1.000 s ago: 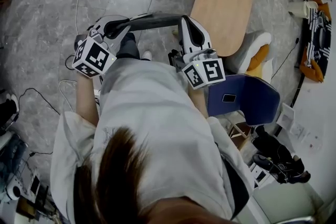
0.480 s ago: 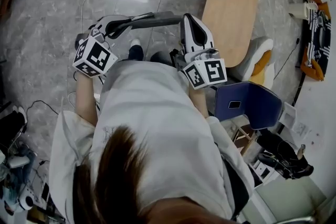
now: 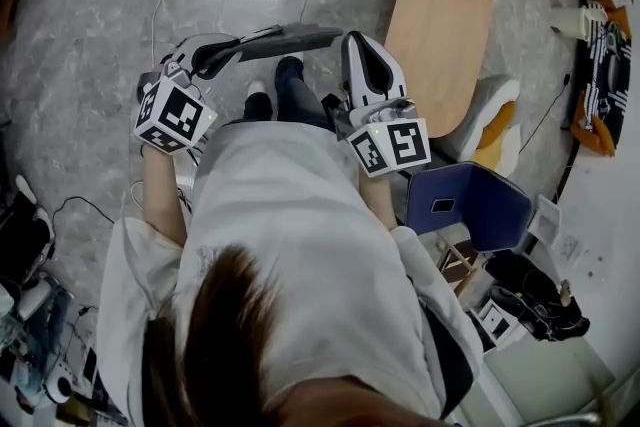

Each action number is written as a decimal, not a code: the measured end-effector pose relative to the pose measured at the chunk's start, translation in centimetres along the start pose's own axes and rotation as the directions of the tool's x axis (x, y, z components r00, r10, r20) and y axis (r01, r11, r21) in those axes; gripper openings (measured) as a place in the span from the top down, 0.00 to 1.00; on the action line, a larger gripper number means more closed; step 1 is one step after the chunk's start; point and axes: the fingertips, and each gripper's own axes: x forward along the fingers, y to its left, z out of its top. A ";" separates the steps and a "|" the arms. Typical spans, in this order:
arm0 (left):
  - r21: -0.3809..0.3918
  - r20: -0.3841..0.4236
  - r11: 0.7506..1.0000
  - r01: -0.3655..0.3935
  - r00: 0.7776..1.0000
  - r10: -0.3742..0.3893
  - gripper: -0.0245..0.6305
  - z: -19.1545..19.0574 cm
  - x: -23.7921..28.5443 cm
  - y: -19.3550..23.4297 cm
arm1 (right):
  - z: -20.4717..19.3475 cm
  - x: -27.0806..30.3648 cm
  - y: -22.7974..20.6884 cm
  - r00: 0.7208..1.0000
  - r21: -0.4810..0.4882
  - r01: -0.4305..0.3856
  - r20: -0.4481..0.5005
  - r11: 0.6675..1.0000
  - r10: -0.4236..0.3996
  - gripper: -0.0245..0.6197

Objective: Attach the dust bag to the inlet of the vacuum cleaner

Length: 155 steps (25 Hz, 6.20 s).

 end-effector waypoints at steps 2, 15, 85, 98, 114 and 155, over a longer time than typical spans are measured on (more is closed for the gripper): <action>-0.012 -0.012 1.000 -0.002 1.000 0.002 0.90 0.0 1.1 0.7 | -0.4 1.2 -1.4 1.000 0.015 -0.013 -0.010 1.000 0.013 0.96; -0.073 -0.042 0.991 -0.110 0.993 0.107 0.90 3.2 9.0 9.1 | 2.6 10.9 -11.8 0.990 0.018 -0.143 -0.015 0.990 0.143 0.96; -0.068 -0.068 0.981 0.179 0.981 -0.184 0.90 0.2 21.6 32.9 | 5.4 37.6 -17.6 0.953 -0.130 -0.292 -0.122 0.948 0.277 0.86; 0.023 -0.192 0.967 0.253 0.950 -0.244 0.90 -3.1 25.6 31.5 | -8.5 38.0 -14.9 0.555 -0.253 -0.765 -0.726 0.593 0.406 0.69; -0.006 -0.249 0.954 0.300 0.923 -0.292 0.90 -14.4 33.8 27.1 | -27.3 38.2 -18.4 0.311 -0.221 -0.903 -0.927 0.368 0.208 0.91; -0.129 -0.367 0.947 0.294 0.873 -0.321 0.90 -37.8 52.7 21.7 | -55.9 41.7 -26.4 0.276 -0.189 -0.866 -0.952 0.463 0.128 0.92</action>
